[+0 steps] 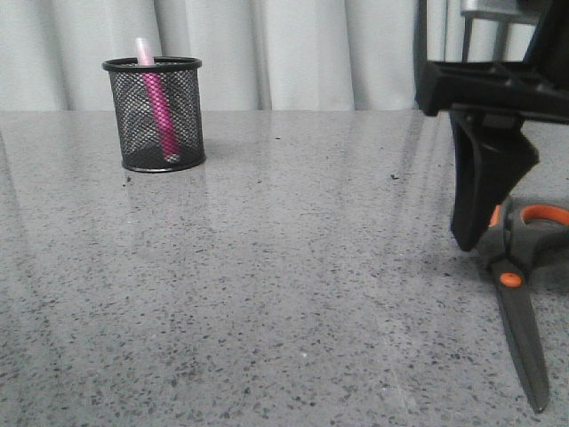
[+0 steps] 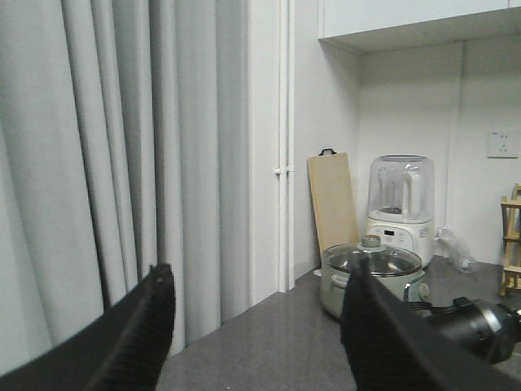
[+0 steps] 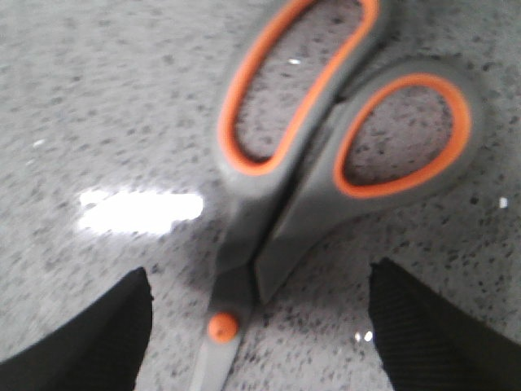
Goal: Put pen and scissors into bin
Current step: 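Lower the right gripper onto the grey-orange scissors and grasp them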
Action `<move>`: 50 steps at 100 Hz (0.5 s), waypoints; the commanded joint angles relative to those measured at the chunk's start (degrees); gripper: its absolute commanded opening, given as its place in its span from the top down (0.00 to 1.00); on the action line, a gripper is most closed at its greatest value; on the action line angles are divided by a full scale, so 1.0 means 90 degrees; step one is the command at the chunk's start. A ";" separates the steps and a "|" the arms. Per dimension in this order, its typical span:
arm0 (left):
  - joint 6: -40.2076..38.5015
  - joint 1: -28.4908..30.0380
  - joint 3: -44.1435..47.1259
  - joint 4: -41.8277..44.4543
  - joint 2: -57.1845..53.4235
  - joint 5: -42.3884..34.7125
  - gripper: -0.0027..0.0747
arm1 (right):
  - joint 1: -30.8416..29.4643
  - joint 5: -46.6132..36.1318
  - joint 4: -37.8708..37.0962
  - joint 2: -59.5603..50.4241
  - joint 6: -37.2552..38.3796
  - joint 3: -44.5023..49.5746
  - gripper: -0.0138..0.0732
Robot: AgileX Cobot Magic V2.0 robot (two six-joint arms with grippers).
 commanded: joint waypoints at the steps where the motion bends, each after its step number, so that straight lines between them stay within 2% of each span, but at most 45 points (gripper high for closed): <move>1: 0.0024 -0.0180 -0.0122 -0.0212 -0.0018 -0.0260 0.44 | 0.0002 -0.0123 -0.0156 0.0038 0.0206 -0.0191 0.26; 10: 0.0024 -0.0328 -0.0122 -0.0212 -0.0018 -0.0260 0.44 | 0.0002 -0.0110 -0.0156 0.0281 0.0311 -0.0193 0.26; 19: 0.0024 -0.0385 -0.0122 -0.0212 -0.0018 -0.0248 0.44 | 0.0002 -0.0110 -0.0167 0.0487 0.0428 -0.0193 0.32; 38: 0.0013 -0.0385 -0.0122 -0.0212 -0.0035 -0.0196 0.44 | 0.0002 -0.0175 -0.0286 0.0865 0.0726 -0.0204 0.49; 50: 0.0013 -0.0385 -0.0122 -0.0212 -0.0035 -0.0179 0.44 | 0.0002 -0.0106 -0.0349 0.1094 0.0726 -0.0204 0.66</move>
